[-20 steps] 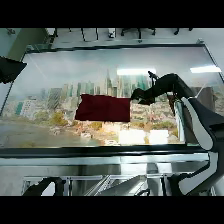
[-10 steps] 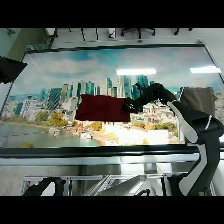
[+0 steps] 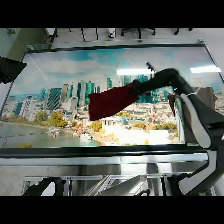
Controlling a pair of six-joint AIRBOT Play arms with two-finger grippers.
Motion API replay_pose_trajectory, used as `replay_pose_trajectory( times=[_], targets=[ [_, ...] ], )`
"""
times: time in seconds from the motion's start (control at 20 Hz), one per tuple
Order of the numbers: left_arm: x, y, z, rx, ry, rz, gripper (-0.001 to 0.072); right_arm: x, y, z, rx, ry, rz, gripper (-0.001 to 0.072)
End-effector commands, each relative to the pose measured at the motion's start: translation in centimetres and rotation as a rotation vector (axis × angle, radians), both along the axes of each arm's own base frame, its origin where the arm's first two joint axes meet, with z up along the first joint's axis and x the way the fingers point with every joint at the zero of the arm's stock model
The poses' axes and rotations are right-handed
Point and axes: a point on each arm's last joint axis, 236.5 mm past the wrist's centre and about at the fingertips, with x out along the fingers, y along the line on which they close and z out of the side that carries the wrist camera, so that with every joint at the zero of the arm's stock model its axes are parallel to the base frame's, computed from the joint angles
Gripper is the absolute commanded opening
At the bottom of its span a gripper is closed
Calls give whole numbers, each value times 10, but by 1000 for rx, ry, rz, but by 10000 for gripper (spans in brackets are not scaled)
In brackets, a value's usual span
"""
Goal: Fold the shirts.
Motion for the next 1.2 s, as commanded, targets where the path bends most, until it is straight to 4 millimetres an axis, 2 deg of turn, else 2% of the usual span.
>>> replay_pose_trajectory(
  times=[0.0, 0.1, 0.2, 0.25, 0.35, 0.45, 0.5, 0.7, 0.85, 0.95, 1.05, 1.15],
  targets=[
    [0, 0, 0, 1, -1, 1, 16, 36, -83, 114, 15, -233, -179, 17],
    [0, 0, 0, 1, 0, 0, 16, 45, -145, 166, -1, -343, -297, 17],
    [0, 0, 0, 1, 0, 0, 16, 43, -205, 199, -28, -416, -406, 16],
    [0, 0, 0, 1, 0, 0, 16, 39, -232, 208, -41, -432, -454, 17],
    [0, 0, 0, 0, 0, 1, 16, 24, -286, 212, -67, -423, -538, 17],
    [0, 0, 0, 1, 2, -1, 16, 6, -326, 205, -83, -382, -588, 17],
    [-1, 0, -1, 2, 5, -3, 16, -4, -340, 201, -86, -356, -599, 17],
    [-2, -1, -3, 3, 13, -7, 16, -36, -370, 192, -94, -249, -669, 17],
    [-3, -1, -4, 4, 18, -9, 16, -56, -387, 204, -125, -202, -793, 17],
    [-4, -2, -5, 6, 26, -14, 16, -70, -390, 214, -129, -172, -855, 17],
    [-5, -2, -6, 6, 29, -16, 16, -80, -382, 225, -136, -174, -858, 16],
    [-5, -2, -6, 7, 31, -17, 16, -93, -370, 228, -136, -140, -837, 17]
  ],
)
